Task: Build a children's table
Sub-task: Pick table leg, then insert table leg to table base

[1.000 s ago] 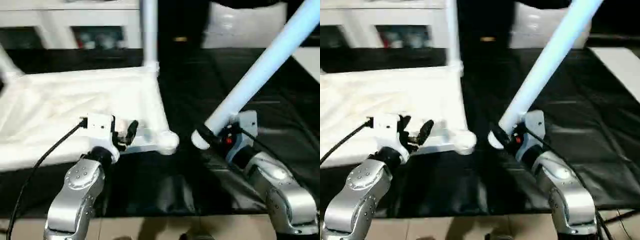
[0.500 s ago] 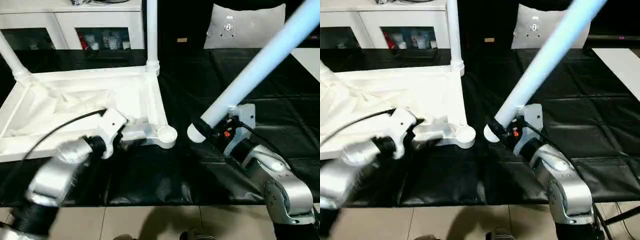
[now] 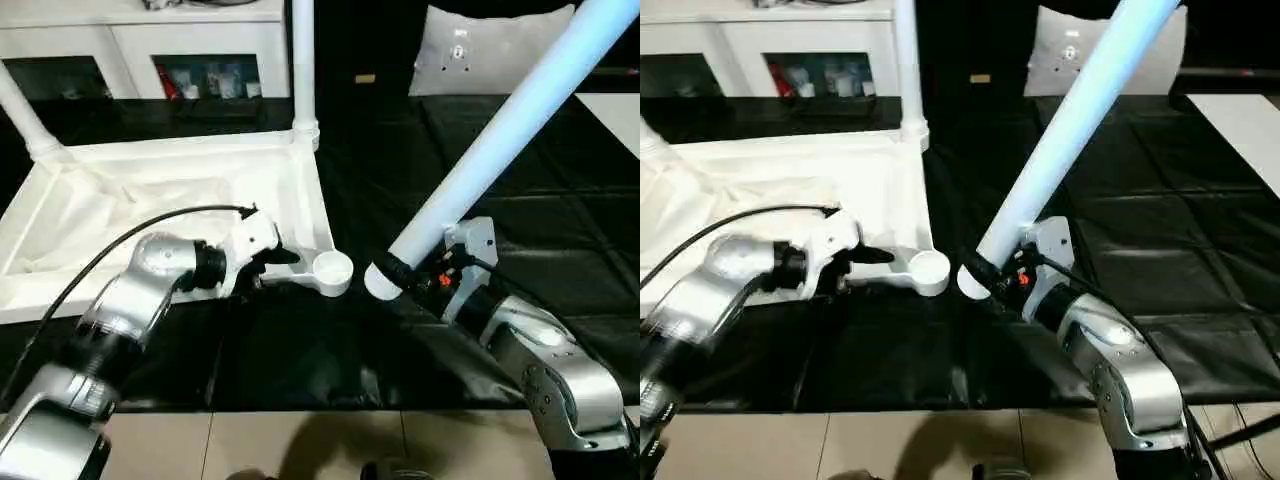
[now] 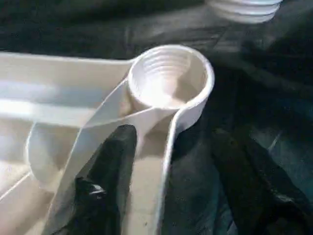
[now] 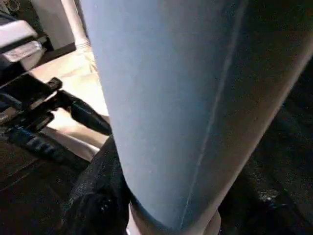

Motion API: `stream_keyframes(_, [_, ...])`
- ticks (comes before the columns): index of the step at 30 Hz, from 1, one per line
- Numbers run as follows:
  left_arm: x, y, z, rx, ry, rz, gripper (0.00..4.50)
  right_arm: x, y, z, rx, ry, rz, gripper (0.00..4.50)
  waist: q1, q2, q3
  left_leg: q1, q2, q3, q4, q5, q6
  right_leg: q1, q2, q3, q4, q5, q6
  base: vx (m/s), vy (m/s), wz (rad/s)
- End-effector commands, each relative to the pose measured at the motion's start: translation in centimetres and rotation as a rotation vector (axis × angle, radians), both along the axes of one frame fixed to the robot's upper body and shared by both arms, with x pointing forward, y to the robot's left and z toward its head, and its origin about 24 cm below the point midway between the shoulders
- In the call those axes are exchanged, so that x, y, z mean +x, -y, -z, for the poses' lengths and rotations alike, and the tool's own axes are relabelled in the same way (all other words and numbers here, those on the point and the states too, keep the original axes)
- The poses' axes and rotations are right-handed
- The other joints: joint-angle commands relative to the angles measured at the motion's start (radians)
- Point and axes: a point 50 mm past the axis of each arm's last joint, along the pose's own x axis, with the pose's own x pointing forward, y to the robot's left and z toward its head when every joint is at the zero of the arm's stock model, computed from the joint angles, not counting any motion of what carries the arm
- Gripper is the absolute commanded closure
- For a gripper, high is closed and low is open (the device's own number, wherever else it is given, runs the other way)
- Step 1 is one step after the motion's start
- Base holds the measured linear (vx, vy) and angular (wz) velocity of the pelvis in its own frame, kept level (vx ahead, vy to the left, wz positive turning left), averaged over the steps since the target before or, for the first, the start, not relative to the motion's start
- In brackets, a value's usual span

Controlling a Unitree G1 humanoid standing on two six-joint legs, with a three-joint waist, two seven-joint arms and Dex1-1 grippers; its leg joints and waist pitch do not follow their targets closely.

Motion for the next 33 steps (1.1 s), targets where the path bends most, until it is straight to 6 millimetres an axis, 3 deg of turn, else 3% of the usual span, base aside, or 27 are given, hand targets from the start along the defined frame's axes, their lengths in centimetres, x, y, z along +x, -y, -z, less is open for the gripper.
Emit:
stream_keyframes(1, [0.2,-0.4,0.3,0.033,-0.019,0.018,2.1,-0.2,-0.3,-0.1,-0.003,0.009,-0.018,2.57,0.002,0.001,-0.078,-0.021,0.073,-0.007,-0.078,0.124,0.074,0.08,-0.088,0.061,-0.073,0.056,-0.29,0.0,0.0,0.0])
stream_keyframes(2, [0.4,-0.5,0.6,0.04,-0.033,0.03,2.37,-0.3,-0.3,0.0,-0.006,0.004,-0.025,2.57,0.004,0.002,-0.078,-0.021,0.072,-0.004,-0.078,0.134,0.08,0.08,-0.087,0.061,-0.075,0.068,-0.293,0.0,0.0,0.0])
stream_keyframes(6, [0.6,-0.5,0.8,0.042,-0.043,0.039,2.47,-0.4,-0.3,0.1,-0.009,0.0,-0.028,2.57,0.006,0.003,-0.082,-0.02,0.082,-0.003,-0.079,0.158,0.09,0.079,-0.092,0.059,-0.066,0.133,-0.311,0.0,0.0,0.0])
stream_keyframes(15, [1.0,-1.6,1.5,0.095,-0.029,0.02,3.25,-0.7,-0.3,0.4,-0.025,-0.009,-0.039,2.57,0.004,0.001,-0.081,-0.021,0.087,0.0,-0.081,0.145,0.105,0.08,-0.095,0.058,-0.069,0.129,-0.323,0.0,0.0,0.0])
stream_keyframes(24, [1.2,-2.1,1.7,0.087,-0.023,0.005,3.88,-0.8,-0.7,0.4,-0.041,-0.014,-0.083,2.57,0.007,-0.003,-0.083,-0.02,0.091,0.012,-0.084,0.104,0.081,0.08,-0.097,0.06,-0.073,0.075,-0.317,0.0,0.0,0.0])
stream_keyframes(29, [1.0,-2.0,2.1,0.075,-0.022,0.015,4.19,-0.8,-1.2,0.4,-0.079,-0.005,-0.112,2.57,0.009,-0.001,-0.083,-0.02,0.095,0.021,-0.087,0.07,0.062,0.078,-0.095,0.06,-0.077,0.029,-0.309,0.0,0.0,0.0])
stream_keyframes(30, [1.0,-1.9,2.1,0.065,-0.021,0.015,4.4,-0.7,-1.2,0.4,-0.083,-0.002,-0.109,2.57,0.008,-0.002,-0.084,-0.021,0.096,0.022,-0.088,0.069,0.056,0.077,-0.094,0.059,-0.076,0.027,-0.305,0.0,0.0,0.0])
stream_keyframes(33, [0.8,-1.5,2.0,0.027,-0.018,0.029,4.43,-0.4,-1.3,0.2,-0.085,0.006,-0.1,2.57,0.008,0.002,-0.087,-0.018,0.097,0.023,-0.087,0.08,0.055,0.075,-0.094,0.059,-0.073,0.05,-0.307,0.0,0.0,0.0])
